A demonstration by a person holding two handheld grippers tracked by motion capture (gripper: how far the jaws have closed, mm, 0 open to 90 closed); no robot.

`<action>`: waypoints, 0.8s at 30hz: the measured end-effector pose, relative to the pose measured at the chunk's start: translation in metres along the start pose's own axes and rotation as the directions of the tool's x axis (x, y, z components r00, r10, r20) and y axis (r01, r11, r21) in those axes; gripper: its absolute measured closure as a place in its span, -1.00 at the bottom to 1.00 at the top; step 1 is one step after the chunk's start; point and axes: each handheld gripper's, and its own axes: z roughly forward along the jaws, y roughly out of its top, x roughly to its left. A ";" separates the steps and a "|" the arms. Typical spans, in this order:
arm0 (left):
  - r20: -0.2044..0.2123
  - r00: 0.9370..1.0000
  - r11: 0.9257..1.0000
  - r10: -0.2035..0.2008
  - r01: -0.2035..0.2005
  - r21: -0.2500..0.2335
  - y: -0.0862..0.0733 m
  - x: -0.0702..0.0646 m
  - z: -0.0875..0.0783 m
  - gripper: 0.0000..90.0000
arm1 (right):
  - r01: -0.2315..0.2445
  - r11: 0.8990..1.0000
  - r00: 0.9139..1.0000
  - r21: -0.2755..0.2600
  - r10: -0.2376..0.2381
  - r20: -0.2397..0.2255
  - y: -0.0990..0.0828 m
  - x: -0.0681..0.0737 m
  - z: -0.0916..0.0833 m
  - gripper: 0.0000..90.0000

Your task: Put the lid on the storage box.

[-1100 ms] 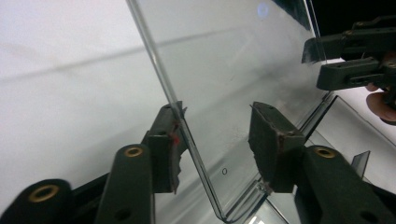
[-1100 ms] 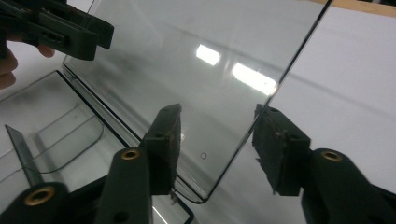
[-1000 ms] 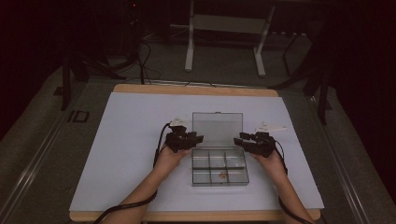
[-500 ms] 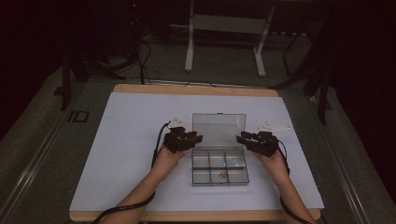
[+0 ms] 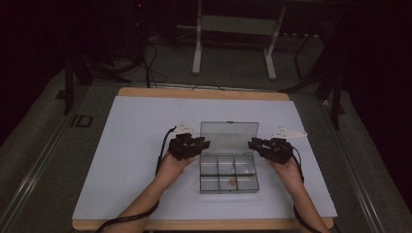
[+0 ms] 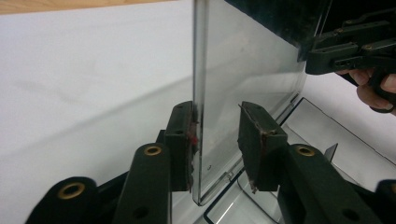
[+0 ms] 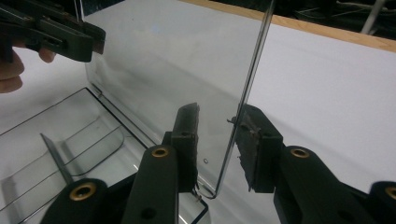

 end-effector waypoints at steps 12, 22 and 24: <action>-0.002 0.998 0.998 0.055 -0.055 -0.004 -0.004 -0.009 -0.007 0.53 | 0.021 1.000 1.000 -0.012 -0.021 -0.016 -0.002 0.008 -0.009 0.58; -0.014 0.996 0.996 0.093 -0.093 -0.015 -0.011 -0.017 -0.013 0.52 | 0.029 0.999 0.999 -0.017 -0.029 -0.034 -0.006 0.010 -0.015 0.58; -0.014 0.995 0.995 0.095 -0.096 -0.015 -0.011 -0.017 -0.014 0.51 | 0.032 0.999 0.999 -0.018 -0.032 -0.034 -0.007 0.011 -0.016 0.58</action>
